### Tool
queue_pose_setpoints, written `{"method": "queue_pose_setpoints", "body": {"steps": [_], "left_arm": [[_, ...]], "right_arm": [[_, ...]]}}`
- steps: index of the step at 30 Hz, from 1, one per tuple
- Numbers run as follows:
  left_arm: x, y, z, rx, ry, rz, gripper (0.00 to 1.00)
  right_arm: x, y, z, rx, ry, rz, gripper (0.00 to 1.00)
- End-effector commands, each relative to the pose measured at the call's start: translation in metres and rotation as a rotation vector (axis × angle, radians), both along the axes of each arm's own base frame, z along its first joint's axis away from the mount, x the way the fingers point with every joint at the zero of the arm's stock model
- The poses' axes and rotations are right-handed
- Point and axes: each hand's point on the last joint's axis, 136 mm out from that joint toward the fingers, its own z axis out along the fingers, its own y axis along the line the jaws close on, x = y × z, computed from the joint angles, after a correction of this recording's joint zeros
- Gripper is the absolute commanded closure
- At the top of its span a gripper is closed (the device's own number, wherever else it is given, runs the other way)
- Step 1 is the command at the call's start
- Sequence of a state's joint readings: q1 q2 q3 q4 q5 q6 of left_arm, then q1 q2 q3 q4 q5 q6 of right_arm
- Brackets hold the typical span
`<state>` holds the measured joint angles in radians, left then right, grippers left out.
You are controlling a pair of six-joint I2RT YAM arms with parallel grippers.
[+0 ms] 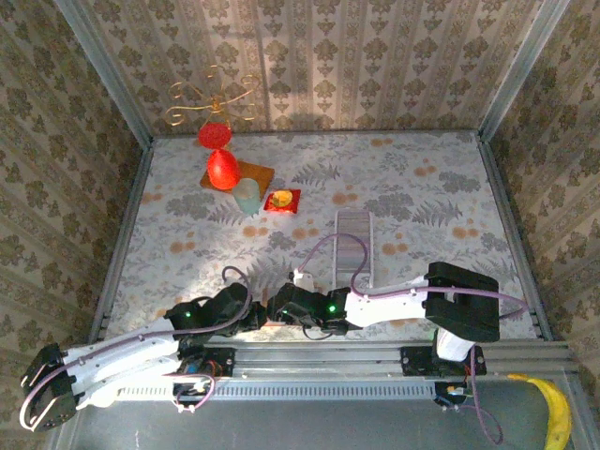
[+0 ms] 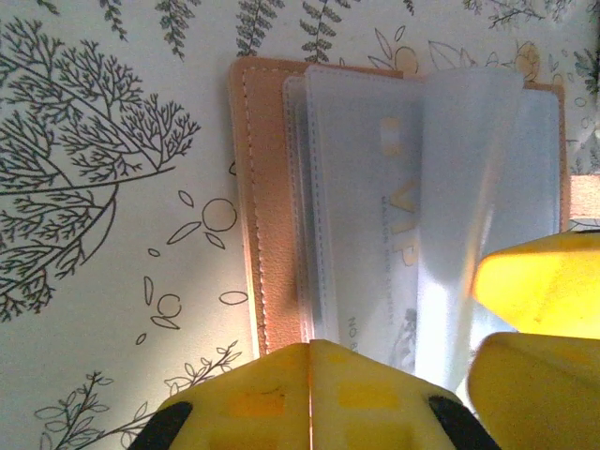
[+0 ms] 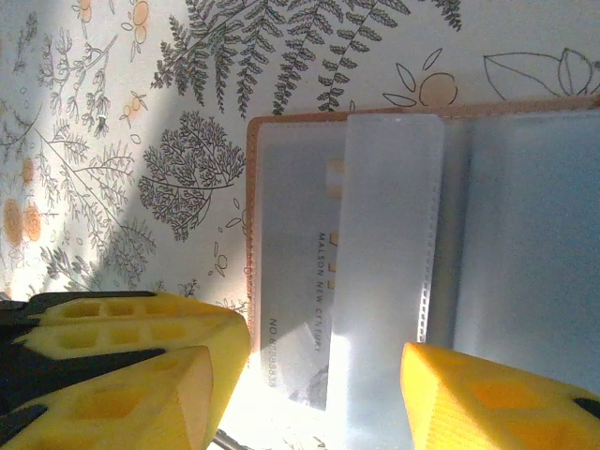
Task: Put the credit cards into the card holder
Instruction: Flip over the card slot in the card holder.
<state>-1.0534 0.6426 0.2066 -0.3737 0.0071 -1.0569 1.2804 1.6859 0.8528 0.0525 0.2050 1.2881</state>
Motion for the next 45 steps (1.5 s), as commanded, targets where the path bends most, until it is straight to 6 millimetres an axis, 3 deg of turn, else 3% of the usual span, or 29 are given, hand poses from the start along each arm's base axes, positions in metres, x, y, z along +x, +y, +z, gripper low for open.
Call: {"method": "queue_pose_setpoints", "body": {"steps": [1, 9, 17, 27, 35, 41, 45], "left_arm": [[0.001, 0.01, -0.006, 0.033, 0.001, 0.039, 0.89], [0.006, 0.027, -0.004, 0.102, -0.036, 0.078, 0.8], [0.017, 0.04, 0.007, 0.12, -0.101, 0.148, 0.82], [0.027, 0.055, 0.018, 0.117, -0.16, 0.237, 0.85], [0.028, 0.061, 0.019, 0.124, -0.167, 0.255, 0.79], [0.028, 0.057, 0.019, 0.111, -0.165, 0.242, 0.72], [0.028, 0.049, 0.021, 0.086, -0.162, 0.208, 0.65]], "right_arm": [[0.003, 0.005, -0.001, 0.016, 0.007, -0.018, 0.45], [0.008, 0.01, 0.001, 0.059, 0.005, -0.04, 0.45], [0.012, 0.021, 0.003, 0.095, 0.004, -0.039, 0.45], [0.019, 0.041, 0.026, 0.187, -0.044, -0.027, 0.42], [0.029, 0.057, 0.035, 0.242, -0.058, -0.017, 0.4], [0.042, 0.067, 0.065, 0.278, -0.124, 0.034, 0.37], [0.052, 0.055, 0.09, 0.242, -0.213, 0.076, 0.34]]}}
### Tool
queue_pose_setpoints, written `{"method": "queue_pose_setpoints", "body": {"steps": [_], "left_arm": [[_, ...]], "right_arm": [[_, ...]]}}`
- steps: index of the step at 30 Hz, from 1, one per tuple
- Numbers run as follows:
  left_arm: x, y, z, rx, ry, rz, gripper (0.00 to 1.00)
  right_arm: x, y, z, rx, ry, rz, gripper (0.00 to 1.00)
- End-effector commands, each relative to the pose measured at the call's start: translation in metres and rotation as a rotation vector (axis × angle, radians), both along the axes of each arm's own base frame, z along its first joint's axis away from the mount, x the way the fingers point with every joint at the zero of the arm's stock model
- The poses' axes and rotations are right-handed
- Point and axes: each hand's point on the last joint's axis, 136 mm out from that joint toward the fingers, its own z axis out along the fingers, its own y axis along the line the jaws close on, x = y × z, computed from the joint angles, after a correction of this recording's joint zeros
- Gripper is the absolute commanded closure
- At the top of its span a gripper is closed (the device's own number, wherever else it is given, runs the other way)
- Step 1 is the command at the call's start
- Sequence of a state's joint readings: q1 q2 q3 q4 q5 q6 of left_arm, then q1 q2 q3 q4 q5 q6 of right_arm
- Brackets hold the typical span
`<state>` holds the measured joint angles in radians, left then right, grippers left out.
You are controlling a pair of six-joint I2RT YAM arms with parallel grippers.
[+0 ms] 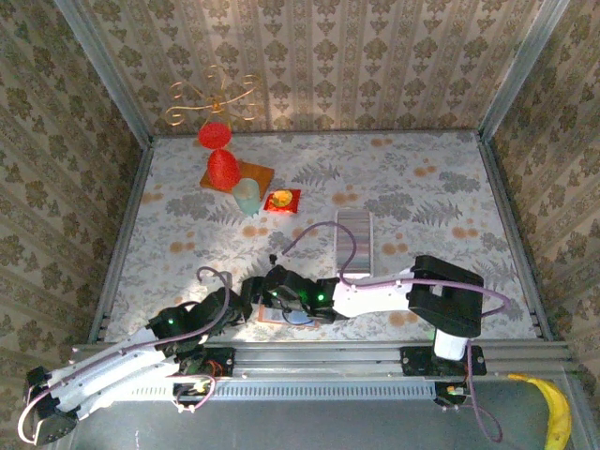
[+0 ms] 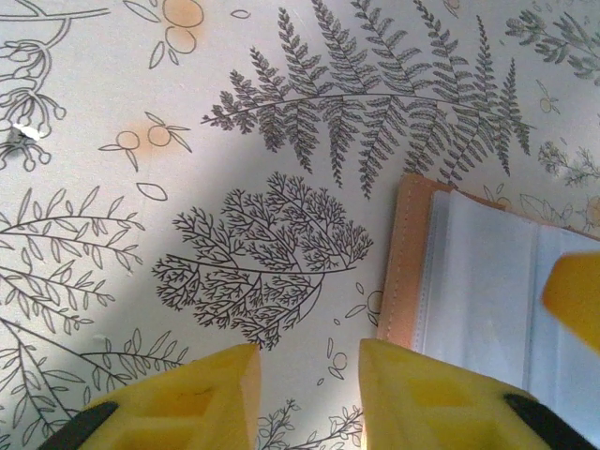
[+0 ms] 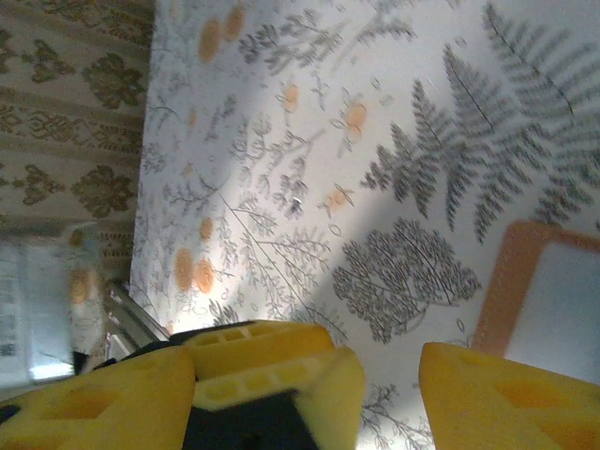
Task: Put the credit cards into the card holder
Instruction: Flip over the card slot in the card holder, then rotate the card holder at the bottom-center of the table.
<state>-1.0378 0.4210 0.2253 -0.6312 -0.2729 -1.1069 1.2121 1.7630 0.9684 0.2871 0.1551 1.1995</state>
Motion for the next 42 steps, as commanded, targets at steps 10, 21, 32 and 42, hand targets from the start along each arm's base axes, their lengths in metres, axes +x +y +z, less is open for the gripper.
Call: {"method": "queue_pose_setpoints", "body": {"steps": [10, 21, 32, 42], "left_arm": [[-0.007, -0.057, 0.015, -0.102, 0.039, -0.24, 0.56], [-0.008, -0.065, 0.001, -0.045, 0.09, -0.27, 0.58], [-0.019, -0.052, -0.011, -0.03, 0.115, -0.244, 0.6], [-0.026, -0.06, -0.014, -0.038, 0.123, -0.26, 0.6]], "right_arm": [[0.029, -0.112, 0.11, -0.348, -0.633, 0.209, 0.36], [0.002, -0.194, 0.093, -0.704, -0.939, 0.722, 0.36], [0.021, -0.26, 0.02, -1.056, -0.843, 1.037, 0.26], [0.047, -0.257, -0.008, -1.147, -0.857, 1.147, 0.18]]}}
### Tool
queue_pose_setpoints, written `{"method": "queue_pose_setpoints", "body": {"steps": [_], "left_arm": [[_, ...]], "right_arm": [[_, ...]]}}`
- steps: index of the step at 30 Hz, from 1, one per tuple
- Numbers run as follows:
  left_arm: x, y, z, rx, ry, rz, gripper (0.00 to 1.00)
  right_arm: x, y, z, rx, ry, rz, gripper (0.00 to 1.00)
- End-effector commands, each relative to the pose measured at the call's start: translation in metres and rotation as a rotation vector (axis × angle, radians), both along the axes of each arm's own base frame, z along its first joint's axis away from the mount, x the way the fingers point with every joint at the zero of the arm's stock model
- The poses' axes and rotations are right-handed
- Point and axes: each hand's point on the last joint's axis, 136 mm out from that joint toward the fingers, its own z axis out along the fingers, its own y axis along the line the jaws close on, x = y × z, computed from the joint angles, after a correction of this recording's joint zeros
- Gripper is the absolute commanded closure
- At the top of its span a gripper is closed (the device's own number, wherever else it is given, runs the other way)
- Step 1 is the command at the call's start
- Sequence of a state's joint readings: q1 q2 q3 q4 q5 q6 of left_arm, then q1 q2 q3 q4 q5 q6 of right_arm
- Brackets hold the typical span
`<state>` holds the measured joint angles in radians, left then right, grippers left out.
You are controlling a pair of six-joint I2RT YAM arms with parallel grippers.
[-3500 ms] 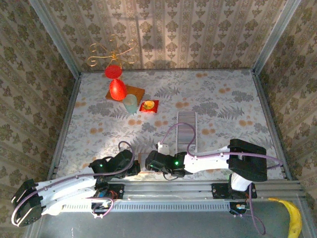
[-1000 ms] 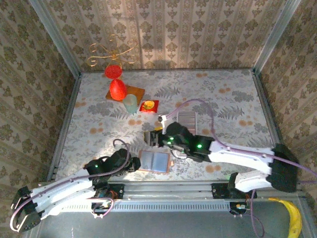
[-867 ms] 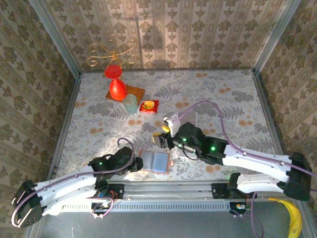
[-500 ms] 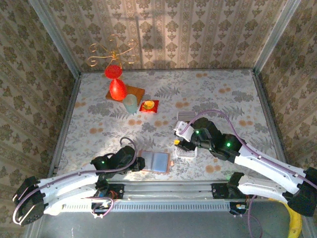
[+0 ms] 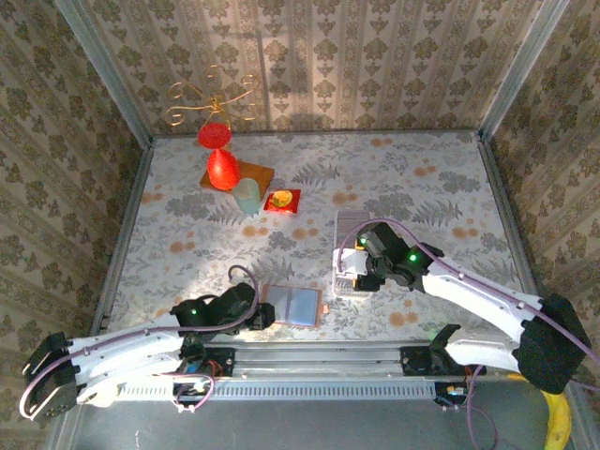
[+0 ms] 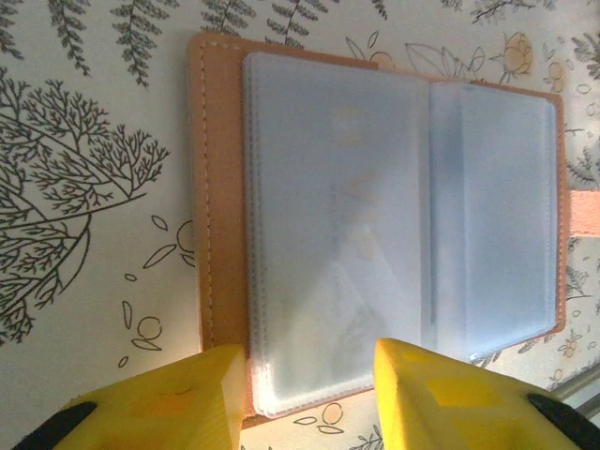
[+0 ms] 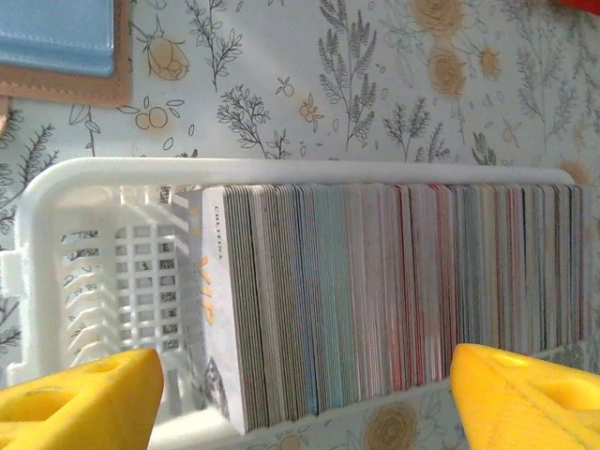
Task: Put the credit cards into the card holder
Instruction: Rotate the card holder at the bottom-center of the table, then pick up the credit card from the storage box.
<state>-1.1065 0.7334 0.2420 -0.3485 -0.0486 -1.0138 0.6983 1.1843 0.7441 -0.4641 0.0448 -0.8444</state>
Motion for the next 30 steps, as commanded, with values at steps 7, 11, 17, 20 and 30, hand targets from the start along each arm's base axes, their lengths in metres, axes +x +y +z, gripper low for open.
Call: {"method": "queue_pose_setpoints", "body": {"steps": [7, 11, 17, 20, 30], "left_arm": [[-0.006, -0.007, -0.002, -0.012, 0.025, 0.003, 0.6], [-0.008, -0.013, 0.001, -0.039, 0.025, -0.004, 0.61], [-0.013, -0.019, 0.006, -0.06, 0.026, -0.015, 0.62], [-0.012, -0.018, 0.008, -0.05, 0.021, -0.017, 0.62], [-0.01, -0.012, 0.011, -0.038, 0.001, -0.003, 0.62]], "right_arm": [[0.016, 0.009, -0.026, -0.08, -0.02, 0.078, 0.08], [0.026, 0.01, -0.035, -0.109, -0.05, 0.073, 0.07], [0.036, 0.008, -0.047, -0.154, -0.084, 0.071, 0.1], [0.035, 0.008, -0.043, -0.151, -0.091, 0.074, 0.14], [0.016, 0.004, -0.034, -0.148, -0.062, 0.103, 0.41]]}}
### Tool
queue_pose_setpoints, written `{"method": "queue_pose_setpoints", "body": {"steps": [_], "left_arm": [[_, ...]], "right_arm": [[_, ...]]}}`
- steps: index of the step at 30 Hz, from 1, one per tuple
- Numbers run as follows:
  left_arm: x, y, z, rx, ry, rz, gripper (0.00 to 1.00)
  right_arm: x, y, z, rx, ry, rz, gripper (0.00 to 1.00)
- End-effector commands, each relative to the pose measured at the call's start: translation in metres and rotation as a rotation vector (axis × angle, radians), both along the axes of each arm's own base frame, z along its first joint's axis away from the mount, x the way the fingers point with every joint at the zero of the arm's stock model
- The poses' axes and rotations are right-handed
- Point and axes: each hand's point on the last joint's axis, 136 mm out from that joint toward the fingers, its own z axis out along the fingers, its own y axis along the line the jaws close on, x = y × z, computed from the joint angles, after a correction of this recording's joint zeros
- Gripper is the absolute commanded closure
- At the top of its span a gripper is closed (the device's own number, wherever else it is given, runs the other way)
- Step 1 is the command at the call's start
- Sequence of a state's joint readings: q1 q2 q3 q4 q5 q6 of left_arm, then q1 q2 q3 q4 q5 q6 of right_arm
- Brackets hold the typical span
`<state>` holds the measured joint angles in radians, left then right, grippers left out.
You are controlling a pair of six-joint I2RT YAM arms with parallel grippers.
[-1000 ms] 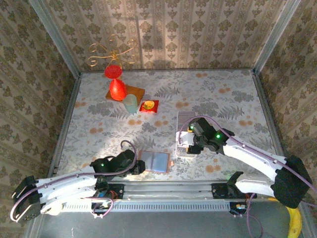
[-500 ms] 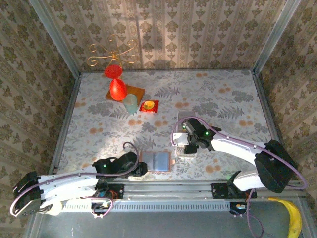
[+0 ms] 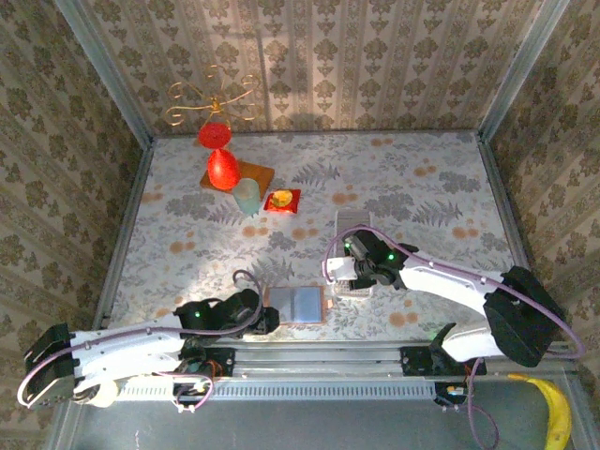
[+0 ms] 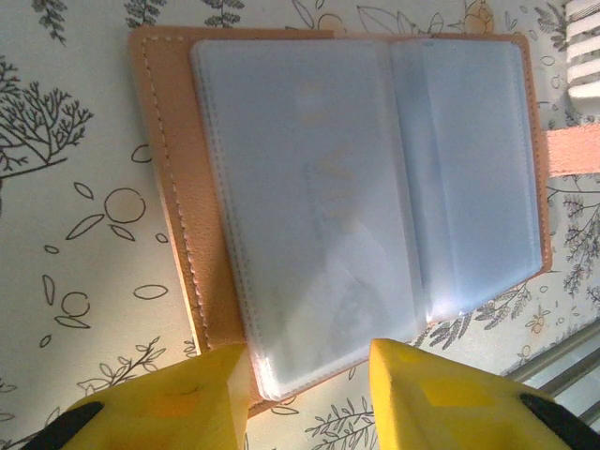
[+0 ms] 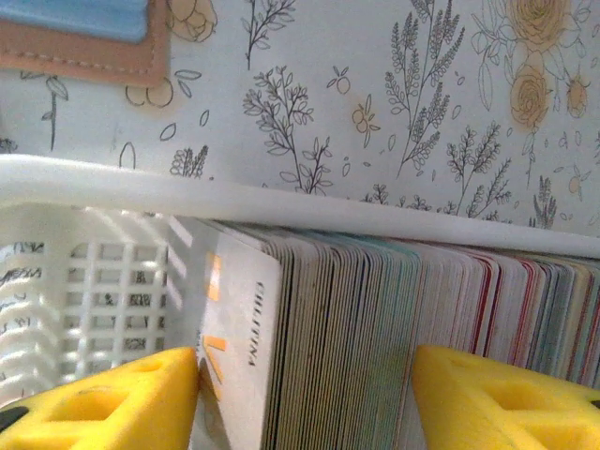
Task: Put the credit cards into the card holder
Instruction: Pick up the credit card from the storage box.
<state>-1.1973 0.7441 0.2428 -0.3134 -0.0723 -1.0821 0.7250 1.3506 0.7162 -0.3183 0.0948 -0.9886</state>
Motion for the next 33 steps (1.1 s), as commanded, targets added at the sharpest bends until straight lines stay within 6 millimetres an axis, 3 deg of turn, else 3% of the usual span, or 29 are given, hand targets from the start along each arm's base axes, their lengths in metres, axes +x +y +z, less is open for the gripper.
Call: {"method": "queue_pose_setpoints", "body": {"steps": [1, 11, 23, 29, 33], "left_arm": [[0.002, 0.001, 0.007, -0.002, -0.008, 0.018, 0.62], [0.002, 0.002, 0.009, -0.005, -0.012, 0.022, 0.63], [0.005, 0.007, 0.013, 0.004, -0.03, 0.036, 0.63], [0.007, 0.01, 0.016, -0.004, -0.048, 0.05, 0.63], [0.008, 0.012, 0.02, -0.009, -0.057, 0.053, 0.63]], "right_arm": [[0.001, -0.007, 0.005, -0.02, -0.028, -0.015, 0.44], [-0.003, -0.007, 0.006, -0.025, -0.018, -0.013, 0.61], [-0.003, -0.006, 0.024, 0.007, -0.051, -0.027, 0.76], [-0.015, -0.006, 0.032, 0.05, -0.023, -0.035, 0.89], [-0.02, -0.008, 0.034, 0.068, -0.007, -0.05, 0.92]]}}
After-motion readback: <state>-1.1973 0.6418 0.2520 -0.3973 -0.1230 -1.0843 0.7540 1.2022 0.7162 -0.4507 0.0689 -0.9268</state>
